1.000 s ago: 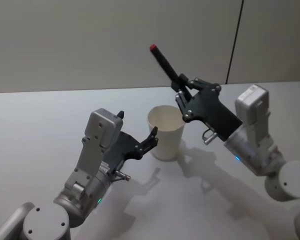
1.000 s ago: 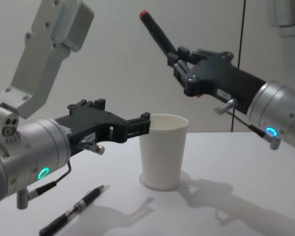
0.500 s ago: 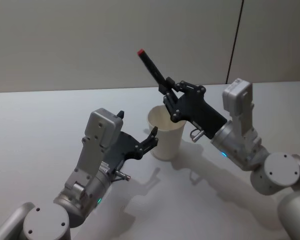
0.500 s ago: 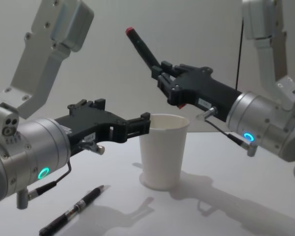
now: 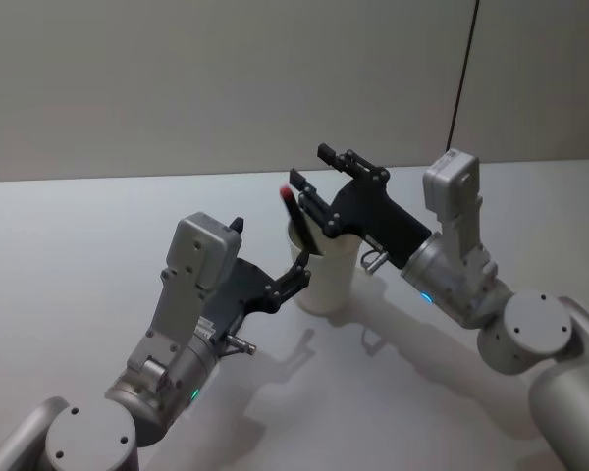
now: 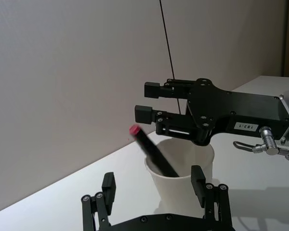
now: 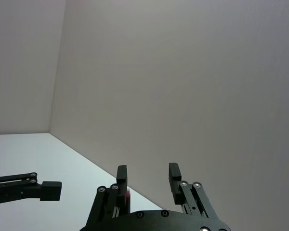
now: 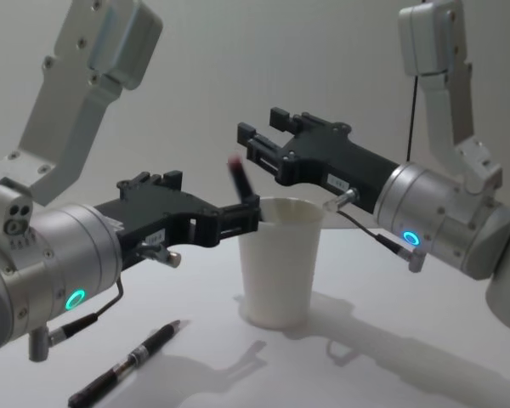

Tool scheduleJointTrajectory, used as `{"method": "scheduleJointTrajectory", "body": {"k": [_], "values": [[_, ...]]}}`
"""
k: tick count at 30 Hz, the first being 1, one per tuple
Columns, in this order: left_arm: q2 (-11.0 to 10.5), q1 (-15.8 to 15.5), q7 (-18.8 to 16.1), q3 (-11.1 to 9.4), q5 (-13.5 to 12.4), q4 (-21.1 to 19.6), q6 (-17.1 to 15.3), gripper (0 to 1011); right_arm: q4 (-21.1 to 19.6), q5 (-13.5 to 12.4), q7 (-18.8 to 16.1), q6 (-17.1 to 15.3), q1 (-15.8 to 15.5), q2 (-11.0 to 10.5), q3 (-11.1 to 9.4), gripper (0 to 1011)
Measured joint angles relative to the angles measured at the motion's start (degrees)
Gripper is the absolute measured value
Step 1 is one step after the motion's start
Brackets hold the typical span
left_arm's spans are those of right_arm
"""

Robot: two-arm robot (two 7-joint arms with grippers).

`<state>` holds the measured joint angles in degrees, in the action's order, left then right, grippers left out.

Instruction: Place the pen into the pen holder.

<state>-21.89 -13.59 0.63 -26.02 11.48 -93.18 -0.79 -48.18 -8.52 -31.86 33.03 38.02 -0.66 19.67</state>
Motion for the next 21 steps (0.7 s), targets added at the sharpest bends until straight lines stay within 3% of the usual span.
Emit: {"method": "scheduleJointTrajectory", "body": {"k": [2,12,18,21], "values": [[0.0,0.0,0.0,0.0,0.0,0.0,0.0,1003,0.33,-0.08,-0.08,0.2,0.19,0.1,0.04,577],[0.0,0.0,0.0,0.0,0.0,0.0,0.0,1003,0.98,-0.41,-0.18,0.9,0.55,0.3,0.21,879],[0.0,0.0,0.0,0.0,0.0,0.0,0.0,1003,-0.02,-0.43,0.17,0.91,0.07,0.14,0.27,1001],[0.0,0.0,0.0,0.0,0.0,0.0,0.0,1003,-1.23,-0.36,0.75,0.67,-0.53,-0.11,0.29,1001]]}}
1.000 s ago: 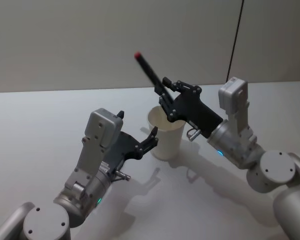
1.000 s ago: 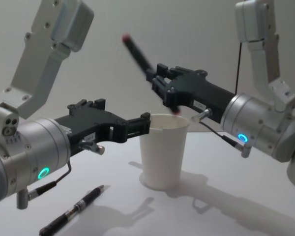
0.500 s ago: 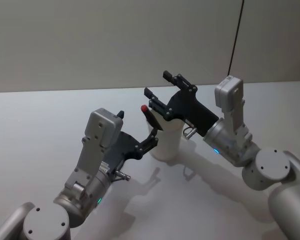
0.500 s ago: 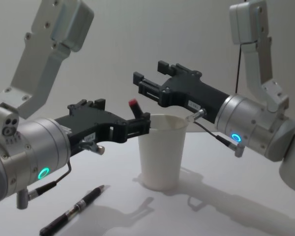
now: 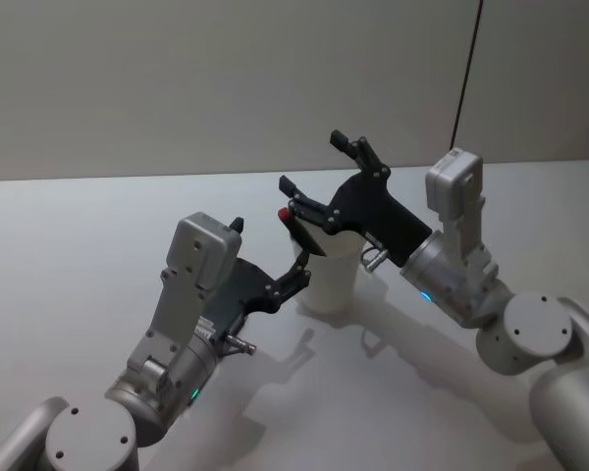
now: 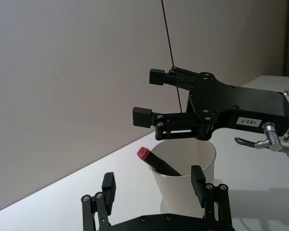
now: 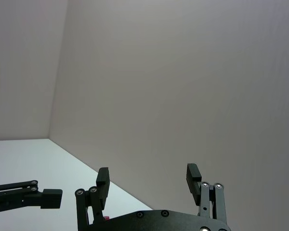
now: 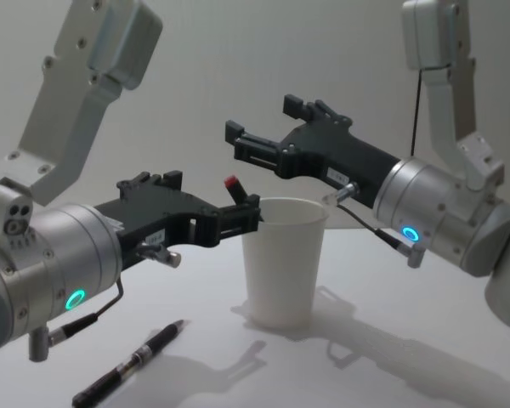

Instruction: Place the pen into the pen holder.

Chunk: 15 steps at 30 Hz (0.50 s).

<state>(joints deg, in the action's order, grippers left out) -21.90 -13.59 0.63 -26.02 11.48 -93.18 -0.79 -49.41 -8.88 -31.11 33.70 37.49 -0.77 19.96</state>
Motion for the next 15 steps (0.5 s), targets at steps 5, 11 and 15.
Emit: {"method": "scheduleJointTrajectory", "body": {"k": [5,11,15], "values": [[0.0,0.0,0.0,0.0,0.0,0.0,0.0,1003,-3.44,0.65,2.02,-1.07,-1.89,-0.79,0.0,1002],[0.0,0.0,0.0,0.0,0.0,0.0,0.0,1003,-9.69,2.05,6.04,-3.43,-5.28,-2.29,-0.13,1002],[0.0,0.0,0.0,0.0,0.0,0.0,0.0,1003,-14.2,2.92,8.91,-5.11,-7.89,-3.45,-0.26,1001]]}}
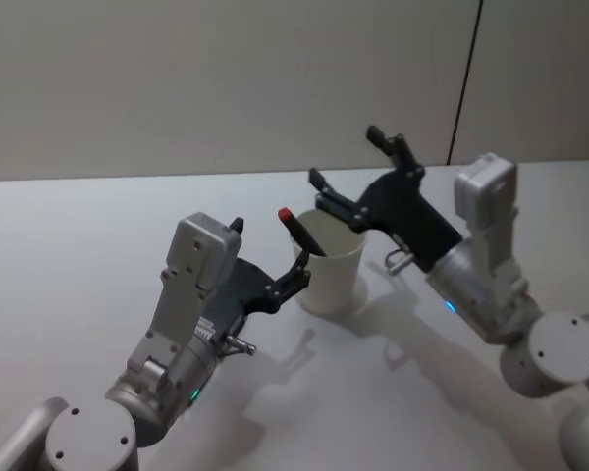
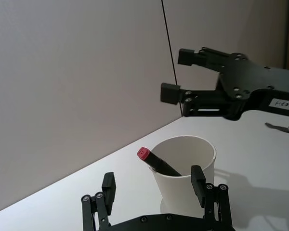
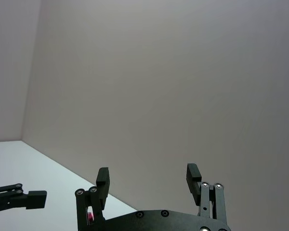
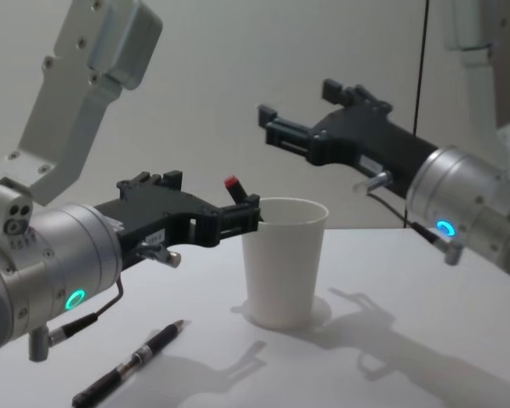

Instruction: Place the pen into the pen holder.

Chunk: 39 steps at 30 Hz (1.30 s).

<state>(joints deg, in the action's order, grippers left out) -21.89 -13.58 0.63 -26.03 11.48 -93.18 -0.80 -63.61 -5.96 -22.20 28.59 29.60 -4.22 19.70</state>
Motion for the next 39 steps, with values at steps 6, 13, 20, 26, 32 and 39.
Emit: {"method": "scheduleJointTrajectory", "body": {"k": [6,13,20,26,32,39], "values": [[0.0,0.0,0.0,0.0,0.0,0.0,0.0,1003,-6.99,1.42,5.21,-3.29,-4.27,-2.03,-0.32,1002],[0.0,0.0,0.0,0.0,0.0,0.0,0.0,1003,-14.49,2.26,11.44,-7.03,-9.25,-4.62,-0.96,1001],[0.0,0.0,0.0,0.0,0.0,0.0,0.0,1003,-21.68,2.15,17.43,-11.02,-14.59,-7.47,-1.9,1002],[0.0,0.0,-0.01,0.0,0.0,0.0,0.0,1003,-26.67,1.02,22.25,-14.29,-18.66,-9.58,-2.79,1002],[0.0,0.0,-0.01,0.0,0.0,0.0,0.0,1003,-30.52,-0.34,26.26,-16.87,-22.04,-11.12,-3.53,1002],[0.0,0.0,-0.01,0.0,0.0,0.0,0.0,1003,-33.62,-1.69,29.35,-18.82,-25.07,-12.42,-4.25,1002]]}}
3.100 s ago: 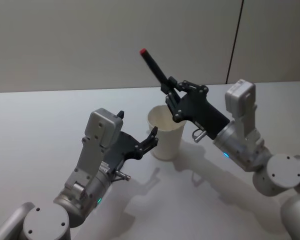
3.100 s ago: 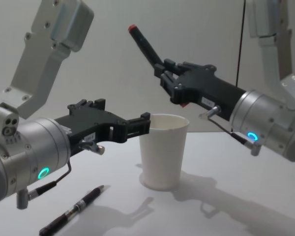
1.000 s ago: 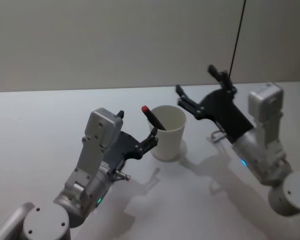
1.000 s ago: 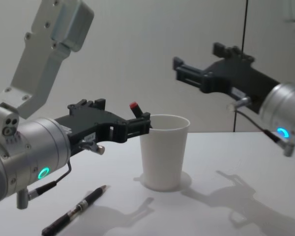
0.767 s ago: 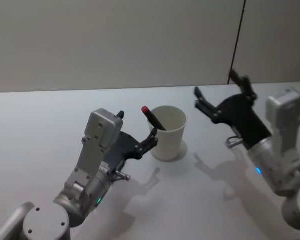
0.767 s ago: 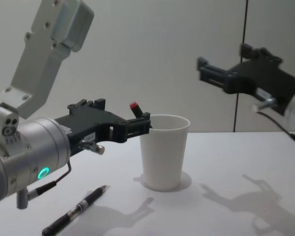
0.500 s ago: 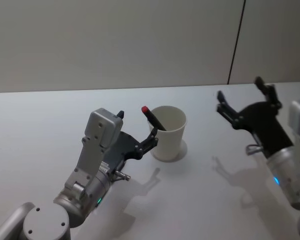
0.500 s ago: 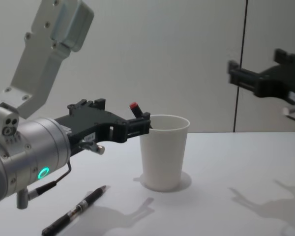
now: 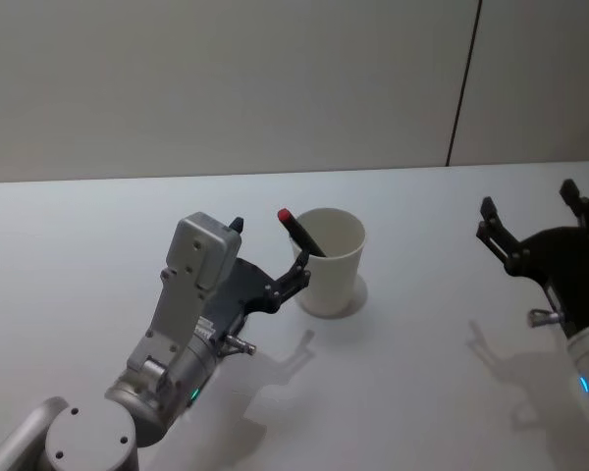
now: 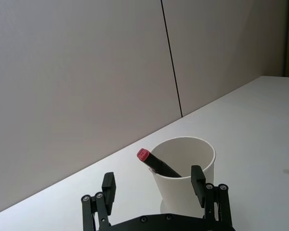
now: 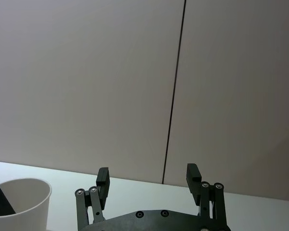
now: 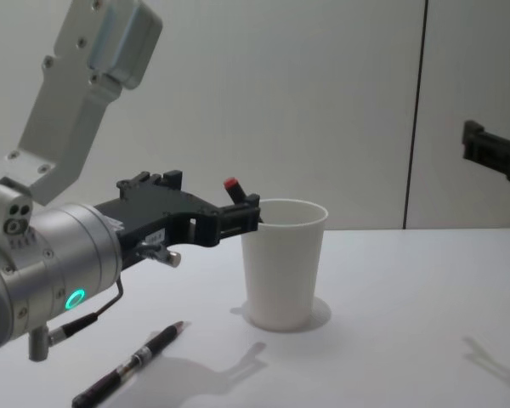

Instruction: Place the pen into the pen holder.

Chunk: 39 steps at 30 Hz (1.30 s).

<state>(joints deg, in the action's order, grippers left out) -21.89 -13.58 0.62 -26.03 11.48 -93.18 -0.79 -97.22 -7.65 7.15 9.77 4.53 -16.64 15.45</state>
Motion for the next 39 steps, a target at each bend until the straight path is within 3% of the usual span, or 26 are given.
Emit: {"method": "scheduleJointTrajectory", "body": {"k": [27,39], "values": [[-0.25,0.14,0.32,0.24,-0.04,-0.33,-0.91,1003,-3.27,-1.36,3.12,-1.97,-3.16,-1.35,-0.77,1002],[-1.25,0.39,0.98,1.32,1.43,-1.9,-7.68,1003,-3.53,-1.47,3.38,-2.14,-3.43,-1.45,-0.85,1002]]}}
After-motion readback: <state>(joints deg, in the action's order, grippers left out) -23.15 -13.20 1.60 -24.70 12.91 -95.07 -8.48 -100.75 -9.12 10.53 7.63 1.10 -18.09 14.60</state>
